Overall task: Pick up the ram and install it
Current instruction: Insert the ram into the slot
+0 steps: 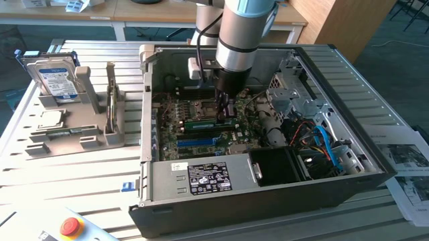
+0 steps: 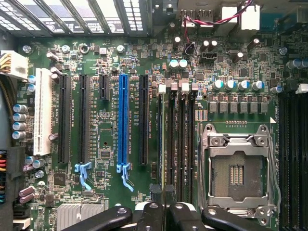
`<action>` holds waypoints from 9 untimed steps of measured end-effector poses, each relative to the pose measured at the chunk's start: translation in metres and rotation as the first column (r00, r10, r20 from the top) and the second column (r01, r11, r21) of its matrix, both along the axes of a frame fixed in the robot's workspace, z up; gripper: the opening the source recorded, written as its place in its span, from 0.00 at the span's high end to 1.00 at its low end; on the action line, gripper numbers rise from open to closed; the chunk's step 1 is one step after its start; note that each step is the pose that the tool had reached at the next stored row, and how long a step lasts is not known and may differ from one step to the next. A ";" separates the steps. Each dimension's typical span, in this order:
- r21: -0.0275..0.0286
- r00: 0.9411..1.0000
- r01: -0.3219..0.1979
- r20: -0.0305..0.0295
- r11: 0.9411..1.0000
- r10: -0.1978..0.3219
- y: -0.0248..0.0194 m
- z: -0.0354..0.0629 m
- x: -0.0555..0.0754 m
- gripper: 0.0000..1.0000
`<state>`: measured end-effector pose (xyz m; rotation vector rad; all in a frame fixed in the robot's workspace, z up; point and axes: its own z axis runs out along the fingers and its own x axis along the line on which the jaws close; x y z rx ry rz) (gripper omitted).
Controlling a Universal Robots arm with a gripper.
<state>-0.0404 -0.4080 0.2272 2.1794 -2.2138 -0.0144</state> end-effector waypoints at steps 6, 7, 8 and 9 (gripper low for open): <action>0.001 1.000 0.000 0.000 1.000 0.000 0.0001 0.0012 0.000 0.88; 0.001 1.000 0.000 0.000 1.000 0.000 0.0001 0.0018 0.000 0.88; 0.000 1.000 0.000 0.000 1.000 0.000 0.0001 0.0025 0.000 0.88; 0.000 1.000 0.000 -0.001 1.000 0.000 0.0000 0.0028 0.000 0.88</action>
